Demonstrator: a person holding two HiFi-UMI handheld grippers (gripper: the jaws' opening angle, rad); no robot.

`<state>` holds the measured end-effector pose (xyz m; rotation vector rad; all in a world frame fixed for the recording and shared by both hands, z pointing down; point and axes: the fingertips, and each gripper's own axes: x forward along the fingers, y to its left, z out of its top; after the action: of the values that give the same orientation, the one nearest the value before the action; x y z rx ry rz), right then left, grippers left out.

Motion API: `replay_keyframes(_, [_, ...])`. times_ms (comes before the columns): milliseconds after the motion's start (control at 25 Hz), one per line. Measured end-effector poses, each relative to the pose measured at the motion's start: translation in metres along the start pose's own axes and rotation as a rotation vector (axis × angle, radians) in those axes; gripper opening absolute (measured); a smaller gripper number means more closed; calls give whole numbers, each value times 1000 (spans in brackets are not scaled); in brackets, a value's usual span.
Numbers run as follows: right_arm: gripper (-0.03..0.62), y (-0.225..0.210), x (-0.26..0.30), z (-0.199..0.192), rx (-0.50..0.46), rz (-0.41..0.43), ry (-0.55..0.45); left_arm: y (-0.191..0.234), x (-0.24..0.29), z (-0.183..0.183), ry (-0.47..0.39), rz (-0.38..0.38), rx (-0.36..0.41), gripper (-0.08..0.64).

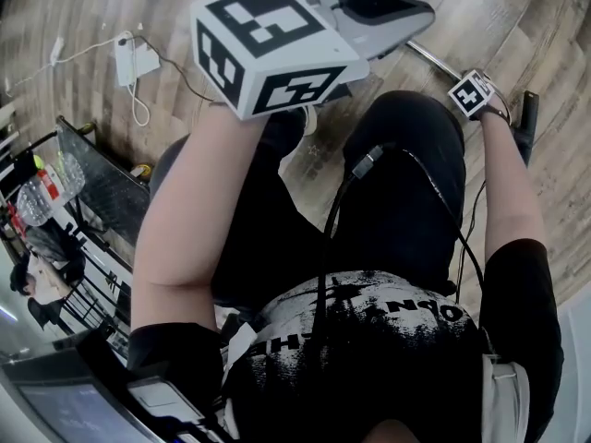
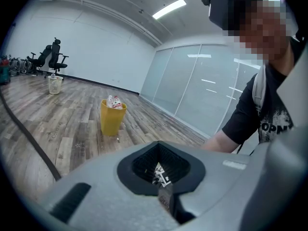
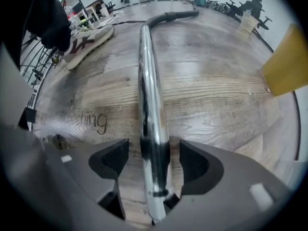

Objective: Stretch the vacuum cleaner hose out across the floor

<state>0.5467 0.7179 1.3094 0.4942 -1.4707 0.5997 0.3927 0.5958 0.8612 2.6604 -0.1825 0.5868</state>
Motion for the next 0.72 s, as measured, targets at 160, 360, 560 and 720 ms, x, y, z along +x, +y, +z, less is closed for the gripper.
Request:
replay_keyframes(160, [334,10,4,9,-45,25,-48,3,-2,-3,7,5,2,0])
replay_keyframes(360, [329,12,-2,3,-3,-2,-88,-5,1,1,0,-1,26,0])
replay_keyframes(560, [250,-4,-29,26,101,-47,-231,1,0,6,-5,-13,40,0])
replay_keyframes(720, [77,-25,-75,70,267,-55,-466,15,-3,16,-8,-14,96,0])
